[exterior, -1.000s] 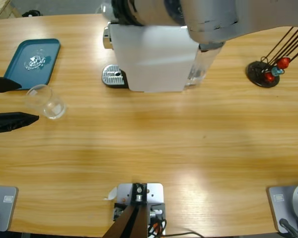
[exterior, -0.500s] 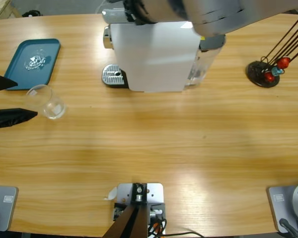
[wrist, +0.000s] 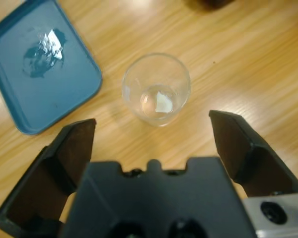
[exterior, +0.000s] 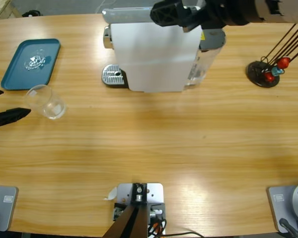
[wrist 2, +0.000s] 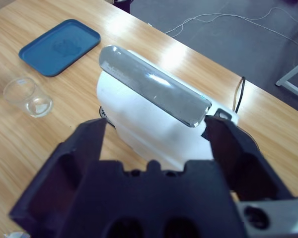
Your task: Pour coffee
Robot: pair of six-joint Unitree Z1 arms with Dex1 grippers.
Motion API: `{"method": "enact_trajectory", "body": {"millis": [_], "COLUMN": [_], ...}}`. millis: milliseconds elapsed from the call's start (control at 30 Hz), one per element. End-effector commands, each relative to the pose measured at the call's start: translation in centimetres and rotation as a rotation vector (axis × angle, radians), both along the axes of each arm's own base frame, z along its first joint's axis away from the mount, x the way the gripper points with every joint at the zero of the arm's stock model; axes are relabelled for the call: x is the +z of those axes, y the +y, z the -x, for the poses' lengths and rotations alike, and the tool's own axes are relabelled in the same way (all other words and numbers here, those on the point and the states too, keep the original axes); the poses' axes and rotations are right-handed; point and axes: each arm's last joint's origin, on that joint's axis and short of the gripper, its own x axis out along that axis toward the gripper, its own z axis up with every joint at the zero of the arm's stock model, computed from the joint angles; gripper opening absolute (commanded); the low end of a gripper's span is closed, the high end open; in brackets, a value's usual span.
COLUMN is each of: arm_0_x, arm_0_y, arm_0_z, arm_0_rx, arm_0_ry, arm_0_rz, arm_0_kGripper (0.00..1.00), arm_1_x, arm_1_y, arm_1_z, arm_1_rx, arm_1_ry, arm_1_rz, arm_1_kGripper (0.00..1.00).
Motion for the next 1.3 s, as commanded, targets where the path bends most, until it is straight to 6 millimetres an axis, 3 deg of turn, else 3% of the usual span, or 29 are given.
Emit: {"method": "enact_trajectory", "body": {"millis": [33, 300, 633, 1167, 1300], "arm_0_x": [-2.2, -2.8, -3.4, -5.0, -5.1], "arm_0_y": [-0.3, -0.3, -1.4, -2.4, -2.2], "arm_0_z": [-0.5, -1.6, -3.7, -4.9, -4.9], "arm_0_rx": [-0.015, 0.055, -0.039, -0.109, -0.083], "arm_0_ry": [0.009, -0.002, 0.094, 0.095, 0.101], "arm_0_rz": [0.042, 0.055, -0.086, -0.034, -0.042], "arm_0_kGripper": [1.0, 0.998, 1.0, 1.0, 0.94], "arm_1_x": [-1.3, -2.3, -3.2, -4.1, -4.1], "arm_1_y": [-0.8, -2.1, -0.8, 0.1, 0.2], "arm_1_z": [0.9, 1.6, 0.8, 0.4, 0.3], "arm_1_rx": [0.025, 0.013, 0.011, 0.016, 0.016], "arm_1_ry": [0.016, 0.024, 0.029, 0.039, 0.036], "arm_1_rz": [0.035, 0.061, 0.062, 0.058, 0.051], "arm_1_kGripper": [1.0, 1.0, 1.0, 1.0, 1.0]}}
